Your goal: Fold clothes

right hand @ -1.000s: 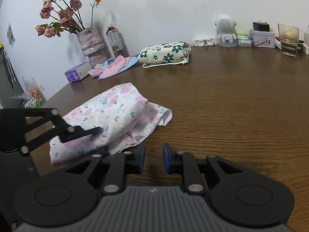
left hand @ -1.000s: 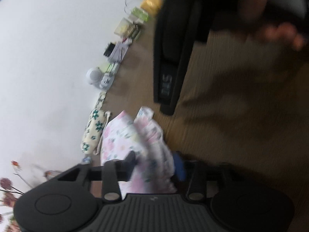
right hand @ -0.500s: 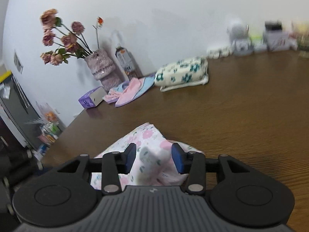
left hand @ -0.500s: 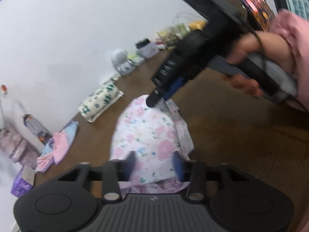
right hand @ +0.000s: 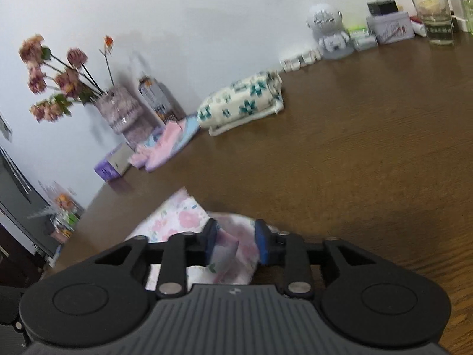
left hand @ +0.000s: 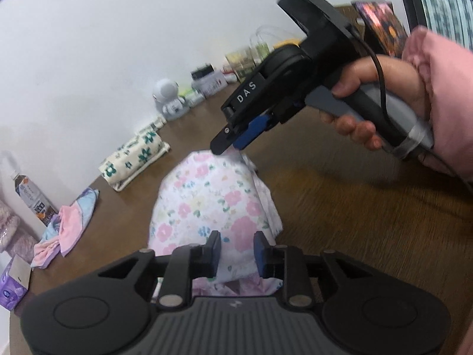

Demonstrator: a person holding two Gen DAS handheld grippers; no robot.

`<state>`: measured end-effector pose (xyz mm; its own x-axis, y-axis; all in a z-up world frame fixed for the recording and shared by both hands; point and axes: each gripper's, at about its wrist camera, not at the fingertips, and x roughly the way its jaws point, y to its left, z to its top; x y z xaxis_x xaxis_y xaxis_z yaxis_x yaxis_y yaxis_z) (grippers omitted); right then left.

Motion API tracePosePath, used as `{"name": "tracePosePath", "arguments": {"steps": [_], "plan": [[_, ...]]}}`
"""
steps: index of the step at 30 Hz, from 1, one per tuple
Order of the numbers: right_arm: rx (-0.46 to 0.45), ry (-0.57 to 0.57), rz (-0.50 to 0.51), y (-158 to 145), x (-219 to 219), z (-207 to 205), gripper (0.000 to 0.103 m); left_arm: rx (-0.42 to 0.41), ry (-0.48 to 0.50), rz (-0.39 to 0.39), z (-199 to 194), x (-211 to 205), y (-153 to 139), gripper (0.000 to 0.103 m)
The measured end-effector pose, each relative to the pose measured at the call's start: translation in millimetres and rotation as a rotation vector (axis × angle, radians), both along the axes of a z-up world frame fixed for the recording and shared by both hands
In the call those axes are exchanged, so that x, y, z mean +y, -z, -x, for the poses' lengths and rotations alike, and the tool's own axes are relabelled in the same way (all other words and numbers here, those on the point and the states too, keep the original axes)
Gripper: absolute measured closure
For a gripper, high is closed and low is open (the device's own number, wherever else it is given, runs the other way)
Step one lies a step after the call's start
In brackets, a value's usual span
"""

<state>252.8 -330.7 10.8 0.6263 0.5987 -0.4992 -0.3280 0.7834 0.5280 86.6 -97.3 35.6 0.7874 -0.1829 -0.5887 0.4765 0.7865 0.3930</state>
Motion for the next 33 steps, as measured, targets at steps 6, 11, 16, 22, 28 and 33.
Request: {"name": "tracePosePath", "arguments": {"steps": [6,11,16,22,28,33], "plan": [[-0.065,-0.068,0.04,-20,15,-4,0.047,-0.037,-0.106,0.087,2,26,-19,0.056],[-0.029,-0.112,0.088,-16,30,-15,0.064,-0.008,-0.163,0.146,5,47,-21,0.056],[-0.08,-0.049,0.04,-23,19,2,0.06,0.014,-0.146,0.12,10,68,-17,0.051],[-0.173,-0.088,0.141,-39,37,85,0.054,0.051,-0.171,0.045,-9,86,8,0.051],[-0.171,-0.096,0.277,-30,90,151,0.05,0.064,-0.107,0.1,-23,90,22,0.072],[-0.142,0.007,0.332,-15,114,163,0.051,0.048,-0.066,0.129,-24,88,27,0.096]]}}
